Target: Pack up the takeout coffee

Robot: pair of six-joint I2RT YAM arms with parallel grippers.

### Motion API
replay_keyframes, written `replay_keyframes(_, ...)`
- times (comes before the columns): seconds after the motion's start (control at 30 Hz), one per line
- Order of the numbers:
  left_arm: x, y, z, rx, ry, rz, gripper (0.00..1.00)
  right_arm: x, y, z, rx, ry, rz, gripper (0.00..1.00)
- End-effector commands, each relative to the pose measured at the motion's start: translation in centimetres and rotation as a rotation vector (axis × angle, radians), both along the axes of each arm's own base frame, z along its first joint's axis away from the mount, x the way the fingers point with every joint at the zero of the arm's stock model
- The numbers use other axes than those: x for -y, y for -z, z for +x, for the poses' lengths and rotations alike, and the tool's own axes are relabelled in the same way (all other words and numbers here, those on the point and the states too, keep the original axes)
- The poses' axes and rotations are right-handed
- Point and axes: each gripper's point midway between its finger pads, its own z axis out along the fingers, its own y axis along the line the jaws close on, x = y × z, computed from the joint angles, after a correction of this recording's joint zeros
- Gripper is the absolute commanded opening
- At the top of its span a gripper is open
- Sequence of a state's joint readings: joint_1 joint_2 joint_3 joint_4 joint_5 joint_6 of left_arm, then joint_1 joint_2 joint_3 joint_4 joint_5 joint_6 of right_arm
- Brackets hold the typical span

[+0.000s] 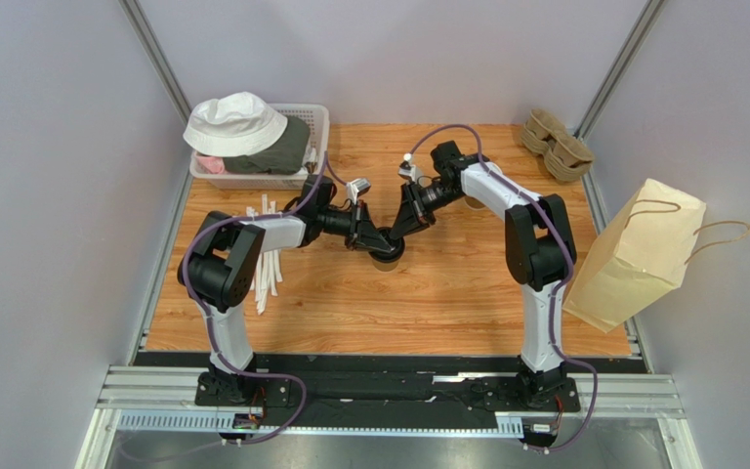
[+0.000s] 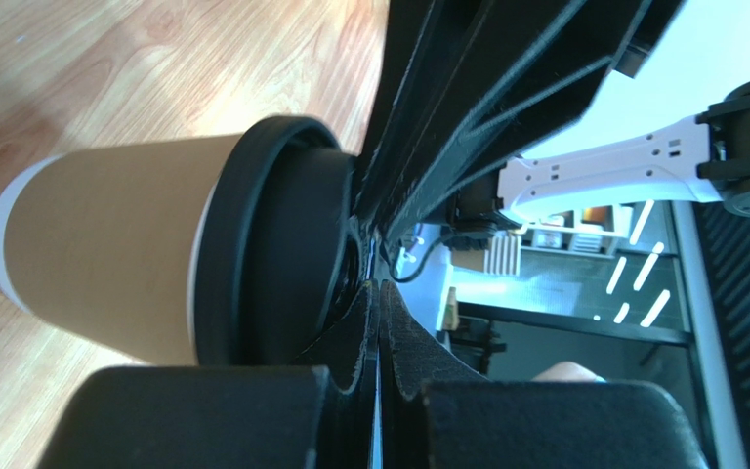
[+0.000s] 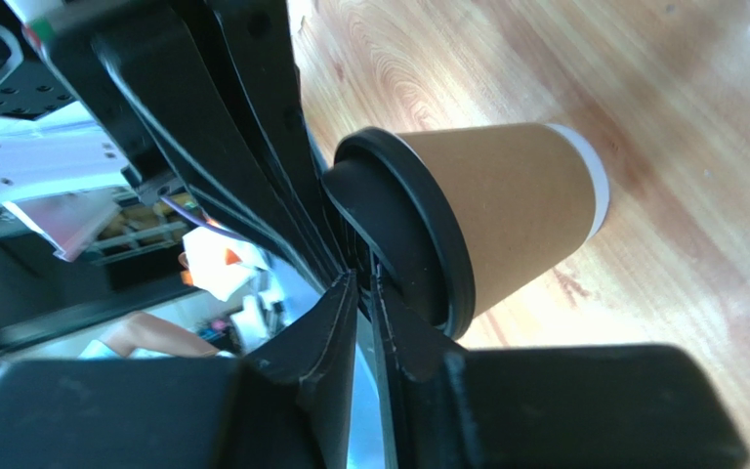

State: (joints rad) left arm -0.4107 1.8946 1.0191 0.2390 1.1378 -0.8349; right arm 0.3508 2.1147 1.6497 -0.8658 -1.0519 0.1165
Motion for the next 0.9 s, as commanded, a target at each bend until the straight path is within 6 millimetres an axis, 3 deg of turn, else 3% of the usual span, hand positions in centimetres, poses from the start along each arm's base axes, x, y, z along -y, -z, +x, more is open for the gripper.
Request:
replay_keyframes(0.0,0.7,0.8,-0.3,0.053,-0.046,0.046,0.00,-0.1,1.5,0.1,0.158,-0.117,-0.088,0.21)
replay_keyframes(0.07,0.6,0.3,-0.3,0.051,-0.055,0.038,0.02,-0.5,0.1,0.0,0.188,-0.143,-0.058,0.25)
replay_keyframes(0.23,0.1,-3.8,-0.1,0.136,-0.071,-0.007,0.07,-0.3,-3.4,-0.2,0.245,-0.166,-0.026,0.30)
replay_keyframes(0.3,-0.6,-5.3,0.7,0.187,-0.095,-0.012,0.08,0.0,-5.1,-0.4,0.273,-0.153,-0.011,0.32)
replay_keyframes(0.37,-1.2,-6.1,1.6,0.204,-0.109,0.010,0.09,0.2,-5.7,-1.0,0.264,-0.145,-0.006,0.32)
replay_keyframes(0.47,-1.4,-6.0,2.2,0.243,-0.086,0.043,0.09,0.4,-5.8,-2.6,0.205,-0.111,0.004,0.33)
replay_keyframes(0.57,-1.1,-5.5,2.8,0.255,-0.071,0.051,0.09,0.4,-4.4,-3.5,0.130,-0.060,0.004,0.32)
replay_keyframes(0.6,-1.2,-4.6,2.9,0.233,-0.062,0.069,0.09,0.1,-4.2,-3.3,0.127,-0.052,0.012,0.32)
replay_keyframes(0.87,-0.3,-3.4,4.1,0.234,-0.038,0.098,0.07,-0.5,-2.0,-2.9,0.026,0.019,0.012,0.30)
